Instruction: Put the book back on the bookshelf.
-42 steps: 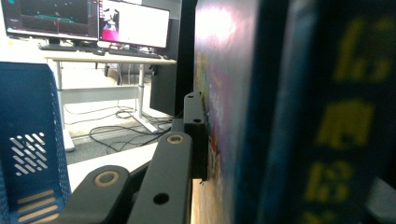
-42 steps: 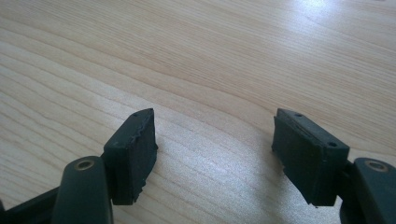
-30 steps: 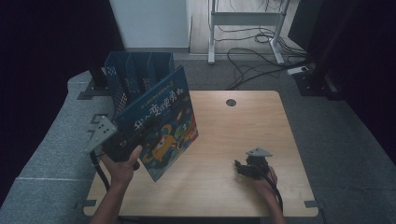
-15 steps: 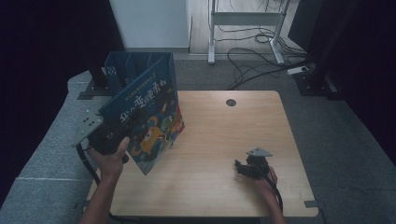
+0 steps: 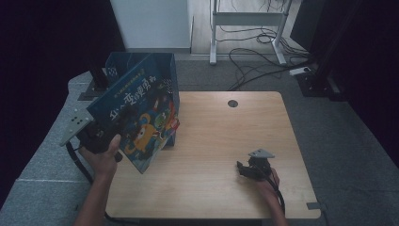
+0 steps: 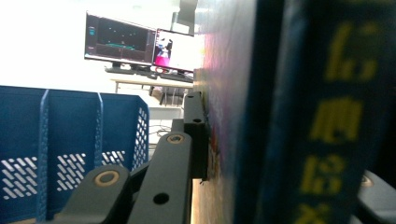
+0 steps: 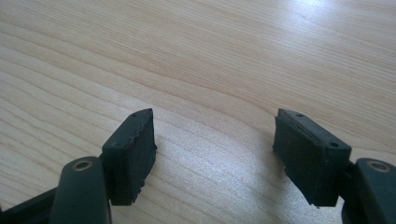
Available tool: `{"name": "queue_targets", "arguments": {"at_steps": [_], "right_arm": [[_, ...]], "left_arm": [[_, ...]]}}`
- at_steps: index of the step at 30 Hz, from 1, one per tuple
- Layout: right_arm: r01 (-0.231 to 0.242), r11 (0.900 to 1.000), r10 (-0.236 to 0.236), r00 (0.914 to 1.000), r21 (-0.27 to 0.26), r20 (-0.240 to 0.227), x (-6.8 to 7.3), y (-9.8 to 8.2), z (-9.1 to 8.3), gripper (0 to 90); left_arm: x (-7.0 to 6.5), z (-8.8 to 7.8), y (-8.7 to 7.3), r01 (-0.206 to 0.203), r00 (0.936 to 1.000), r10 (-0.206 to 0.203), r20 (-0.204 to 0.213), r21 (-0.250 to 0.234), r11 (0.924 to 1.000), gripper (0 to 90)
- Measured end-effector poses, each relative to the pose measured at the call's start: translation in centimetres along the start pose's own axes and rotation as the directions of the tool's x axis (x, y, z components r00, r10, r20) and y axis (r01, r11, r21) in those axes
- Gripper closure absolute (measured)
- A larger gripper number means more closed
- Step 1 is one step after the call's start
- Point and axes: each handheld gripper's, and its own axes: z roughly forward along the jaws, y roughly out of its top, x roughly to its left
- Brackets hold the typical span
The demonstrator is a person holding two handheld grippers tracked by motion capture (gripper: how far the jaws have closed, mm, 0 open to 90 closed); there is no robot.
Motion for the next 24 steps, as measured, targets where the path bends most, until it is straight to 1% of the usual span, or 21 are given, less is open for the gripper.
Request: {"name": "queue_targets", "arguments": {"at_steps": [5, 10, 14, 17, 24], "right_arm": [[-0.001, 1.0, 0.001, 1.0, 0.0, 0.0, 0.0, 0.0, 0.0, 28.9], [-0.003, 1.0, 0.003, 1.0, 0.0, 0.0, 0.0, 0.0, 0.0, 28.9], [-0.002, 1.0, 0.002, 1.0, 0.0, 0.001, 0.0, 0.0, 0.0, 28.9], [-0.002, 1.0, 0.002, 1.0, 0.0, 0.0, 0.0, 0.0, 0.0, 28.9], [-0.003, 1.0, 0.003, 1.0, 0.001, 0.0, 0.0, 0.0, 0.0, 28.9]], "left_arm": [[0.4, -0.2, 0.4, -0.011, 0.9996, 0.011, -0.027, -0.009, 0.9999, 81.8], [0.9, -0.1, 0.8, -0.004, 0.9988, 0.003, -0.049, -0.014, 0.9999, 81.7], [1.2, 0.1, 1.0, -0.011, 0.9977, 0.01, -0.067, -0.017, 0.9998, 81.8], [1.4, 0.2, 1.0, -0.025, 0.9964, 0.023, -0.081, -0.02, 0.9995, 81.8], [1.9, 1.1, 1.0, -0.014, 0.9938, 0.013, -0.111, -0.013, 0.9998, 81.8]]}}
